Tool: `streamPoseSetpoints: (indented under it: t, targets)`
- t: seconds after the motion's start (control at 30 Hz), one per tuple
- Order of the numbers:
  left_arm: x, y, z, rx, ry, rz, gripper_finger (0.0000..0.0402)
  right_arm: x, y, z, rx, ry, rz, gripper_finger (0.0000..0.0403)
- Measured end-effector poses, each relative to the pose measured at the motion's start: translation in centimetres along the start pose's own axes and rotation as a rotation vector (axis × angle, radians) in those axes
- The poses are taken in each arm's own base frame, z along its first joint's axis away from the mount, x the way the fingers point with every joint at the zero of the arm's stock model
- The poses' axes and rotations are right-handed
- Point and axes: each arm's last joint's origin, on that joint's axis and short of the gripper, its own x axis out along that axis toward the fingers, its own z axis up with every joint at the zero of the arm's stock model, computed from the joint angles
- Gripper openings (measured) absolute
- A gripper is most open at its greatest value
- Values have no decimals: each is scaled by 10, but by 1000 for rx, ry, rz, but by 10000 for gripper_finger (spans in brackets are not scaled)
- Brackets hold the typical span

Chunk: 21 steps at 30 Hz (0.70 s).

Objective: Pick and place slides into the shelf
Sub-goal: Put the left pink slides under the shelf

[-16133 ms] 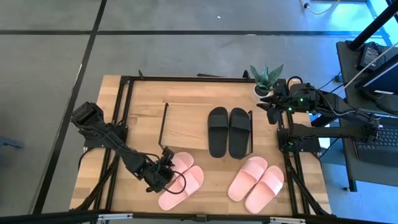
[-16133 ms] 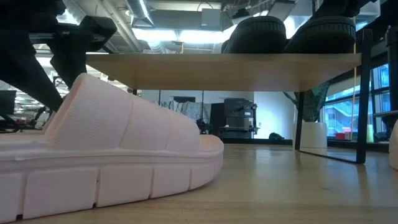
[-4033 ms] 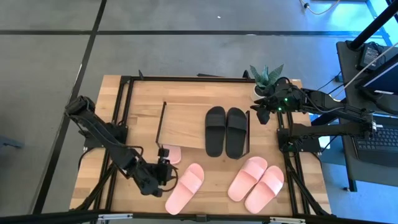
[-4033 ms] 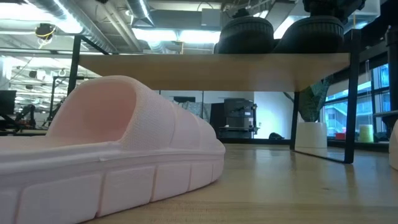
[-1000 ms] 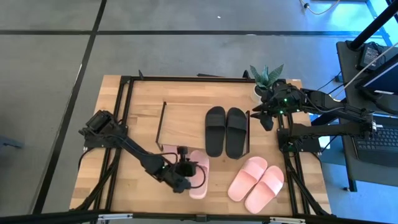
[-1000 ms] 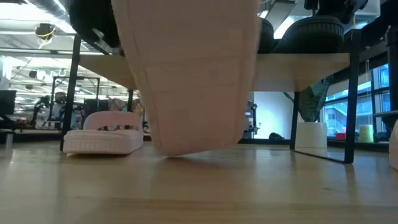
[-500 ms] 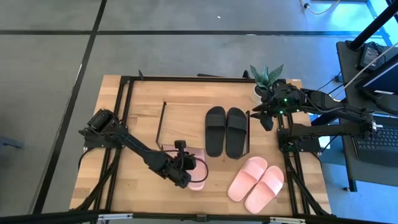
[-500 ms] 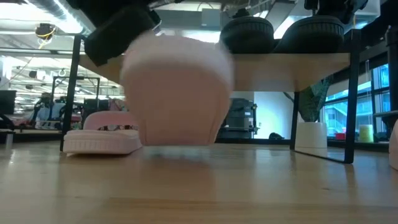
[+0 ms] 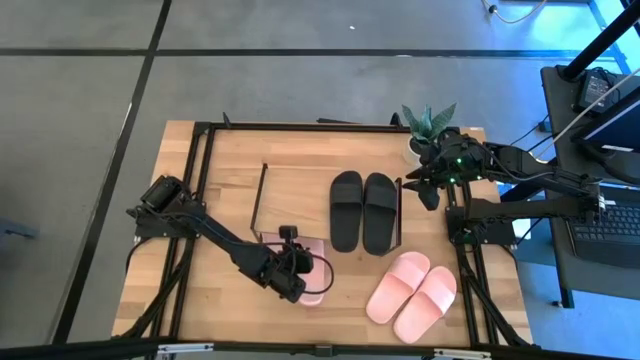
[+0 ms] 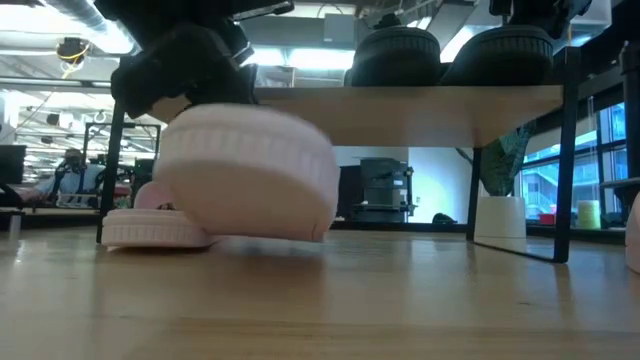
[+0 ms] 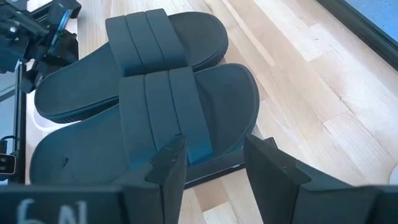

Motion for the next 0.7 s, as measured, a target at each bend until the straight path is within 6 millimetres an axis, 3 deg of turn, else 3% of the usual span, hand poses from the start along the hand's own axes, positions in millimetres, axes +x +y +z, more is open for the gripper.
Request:
streamPoseSetpoints:
  t: [0.53,0.7]
  targets:
    - [-1,-2,2,-15,-16,-17,60,0,0,0,0,0,0,159]
    - [0,-3,1,-11,-3,-44,91,0,0,0,-1,0,0,159]
